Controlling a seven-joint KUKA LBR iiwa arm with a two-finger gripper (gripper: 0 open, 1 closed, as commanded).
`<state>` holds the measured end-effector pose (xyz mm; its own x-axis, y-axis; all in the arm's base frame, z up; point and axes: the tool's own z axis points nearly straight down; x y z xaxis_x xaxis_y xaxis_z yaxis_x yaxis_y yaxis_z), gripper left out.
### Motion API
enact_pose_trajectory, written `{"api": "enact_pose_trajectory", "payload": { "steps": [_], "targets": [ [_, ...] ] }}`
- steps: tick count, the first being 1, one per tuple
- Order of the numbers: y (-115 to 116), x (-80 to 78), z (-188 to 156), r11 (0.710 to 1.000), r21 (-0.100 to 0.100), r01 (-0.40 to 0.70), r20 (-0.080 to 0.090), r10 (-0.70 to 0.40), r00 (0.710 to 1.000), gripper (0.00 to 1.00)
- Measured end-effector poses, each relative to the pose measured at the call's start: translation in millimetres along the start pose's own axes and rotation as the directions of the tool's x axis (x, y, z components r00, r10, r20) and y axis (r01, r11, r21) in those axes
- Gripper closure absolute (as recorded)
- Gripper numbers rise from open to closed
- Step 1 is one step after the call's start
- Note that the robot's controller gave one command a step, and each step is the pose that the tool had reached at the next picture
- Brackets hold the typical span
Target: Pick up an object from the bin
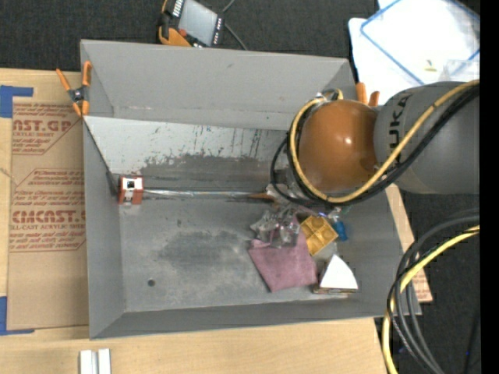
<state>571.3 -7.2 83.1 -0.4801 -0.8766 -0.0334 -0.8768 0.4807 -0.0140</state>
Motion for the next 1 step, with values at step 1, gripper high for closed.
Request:
{"api": "enact_pose_trajectory", "payload": {
  "steps": [1],
  "targets": [
    [3.3,2.1,-18.8,0.998,-0.012,0.069,-0.004,-0.069,0.998,1.0]
  ]
}}
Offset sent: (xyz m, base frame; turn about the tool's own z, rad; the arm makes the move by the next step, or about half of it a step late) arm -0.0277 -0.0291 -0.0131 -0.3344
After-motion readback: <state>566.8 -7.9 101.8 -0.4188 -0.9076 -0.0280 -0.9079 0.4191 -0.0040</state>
